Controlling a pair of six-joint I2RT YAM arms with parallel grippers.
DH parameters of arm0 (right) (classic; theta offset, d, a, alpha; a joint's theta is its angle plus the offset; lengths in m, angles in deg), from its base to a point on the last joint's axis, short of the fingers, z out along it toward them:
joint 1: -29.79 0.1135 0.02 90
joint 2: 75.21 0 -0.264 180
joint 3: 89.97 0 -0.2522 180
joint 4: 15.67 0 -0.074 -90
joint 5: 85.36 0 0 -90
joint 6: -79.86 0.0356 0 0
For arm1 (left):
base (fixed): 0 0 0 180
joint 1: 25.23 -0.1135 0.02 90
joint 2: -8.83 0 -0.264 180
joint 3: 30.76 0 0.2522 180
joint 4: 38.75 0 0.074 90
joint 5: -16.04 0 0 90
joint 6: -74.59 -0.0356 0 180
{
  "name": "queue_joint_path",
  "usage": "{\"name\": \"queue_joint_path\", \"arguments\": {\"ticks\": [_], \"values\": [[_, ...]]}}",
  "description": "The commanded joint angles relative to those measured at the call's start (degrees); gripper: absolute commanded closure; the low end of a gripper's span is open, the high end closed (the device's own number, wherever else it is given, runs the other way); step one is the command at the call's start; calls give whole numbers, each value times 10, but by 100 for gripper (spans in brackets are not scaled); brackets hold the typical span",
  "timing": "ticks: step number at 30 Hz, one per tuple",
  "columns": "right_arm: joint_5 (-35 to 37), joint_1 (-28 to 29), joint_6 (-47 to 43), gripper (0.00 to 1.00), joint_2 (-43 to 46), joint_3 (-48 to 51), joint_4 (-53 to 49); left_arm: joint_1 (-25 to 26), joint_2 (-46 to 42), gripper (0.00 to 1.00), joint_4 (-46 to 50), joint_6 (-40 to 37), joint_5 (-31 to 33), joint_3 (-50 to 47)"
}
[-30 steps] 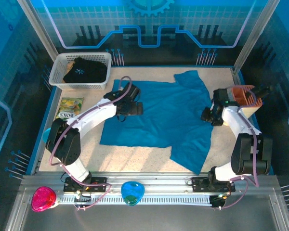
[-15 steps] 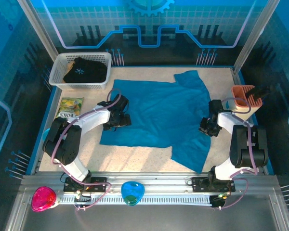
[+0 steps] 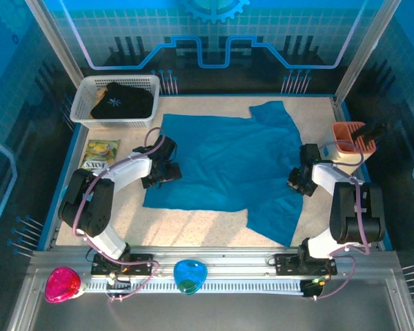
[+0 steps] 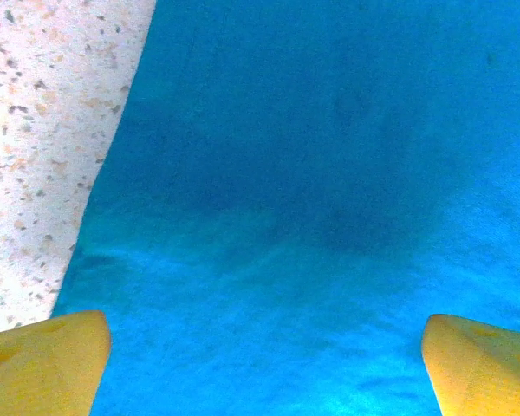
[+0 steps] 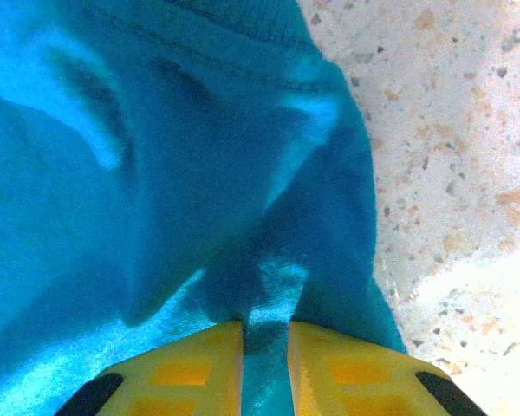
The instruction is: Fold and stack the t-shirts
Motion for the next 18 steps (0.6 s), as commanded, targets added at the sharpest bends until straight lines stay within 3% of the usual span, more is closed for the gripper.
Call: {"name": "queue_joint_path", "arguments": {"ticks": [1,11,18], "values": [[2,-5,5,82,-32,-20,5,-4,40,10,-22,7,-8,-2],[16,-15,-6,90,-97,-103,2,-7,144,37,-23,-5,7,52],[9,-28,2,93,-122,-133,5,-11,152,41,-16,-6,23,74]]}}
